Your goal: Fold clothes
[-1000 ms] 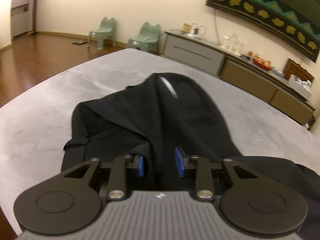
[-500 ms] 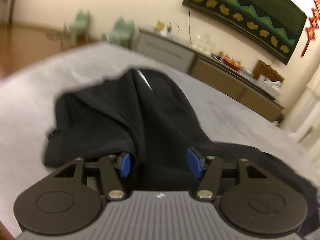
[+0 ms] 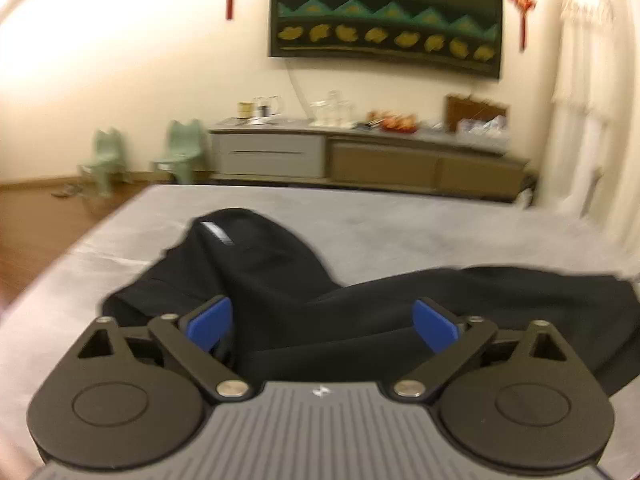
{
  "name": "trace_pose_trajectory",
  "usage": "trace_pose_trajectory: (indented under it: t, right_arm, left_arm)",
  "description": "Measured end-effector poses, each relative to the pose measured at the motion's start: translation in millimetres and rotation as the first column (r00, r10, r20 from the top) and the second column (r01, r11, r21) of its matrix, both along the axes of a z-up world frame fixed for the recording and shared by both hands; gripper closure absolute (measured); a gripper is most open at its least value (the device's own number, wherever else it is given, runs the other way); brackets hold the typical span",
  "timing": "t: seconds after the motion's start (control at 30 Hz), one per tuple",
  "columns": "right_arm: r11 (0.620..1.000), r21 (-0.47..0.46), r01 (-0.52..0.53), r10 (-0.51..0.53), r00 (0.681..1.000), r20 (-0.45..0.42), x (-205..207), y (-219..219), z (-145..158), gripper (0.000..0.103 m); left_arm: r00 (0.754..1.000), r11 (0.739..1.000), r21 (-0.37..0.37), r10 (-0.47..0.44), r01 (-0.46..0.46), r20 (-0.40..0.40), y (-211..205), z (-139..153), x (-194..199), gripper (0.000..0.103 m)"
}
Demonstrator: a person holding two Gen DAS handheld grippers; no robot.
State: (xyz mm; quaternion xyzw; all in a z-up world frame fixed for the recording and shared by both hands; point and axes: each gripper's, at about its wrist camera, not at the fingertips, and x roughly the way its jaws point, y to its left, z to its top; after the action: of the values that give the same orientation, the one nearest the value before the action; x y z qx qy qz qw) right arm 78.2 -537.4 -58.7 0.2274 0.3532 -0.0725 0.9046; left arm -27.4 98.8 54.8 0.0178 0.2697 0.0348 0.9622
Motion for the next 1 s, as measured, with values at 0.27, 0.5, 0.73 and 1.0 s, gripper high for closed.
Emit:
trace_pose_trajectory:
  t: [0.27,0.5,0.73,1.0]
  right_arm:
    - [0.979,0.112,-0.172,0.174,0.985,-0.004,15,14,-11,0.091]
    - [0.967,0.225,-0.118,0.102,0.991,0.082,26,-1,-6,0.085]
    - [0.970,0.240,-0.034,0.026,0.999,0.037,4,-35,-13,0.054]
    - [0.950,0.298,-0.097,0.088,0.995,0.043,19,-33,-30,0.048]
  left_arm:
    - [0.869,0.867,0.107,-0.493,0.486,0.044,-142,8,-1,0.002]
    - [0.579,0.543,0.237,-0.808,0.805,-0.114,-351,-47,44,0.006]
    - [0.594,0.523,0.306,-0.774,0.796,-0.221,-420,-108,106,0.093]
    - [0.734,0.736,-0.515,-0.625,0.439,-0.267,-341,-98,239,0.099]
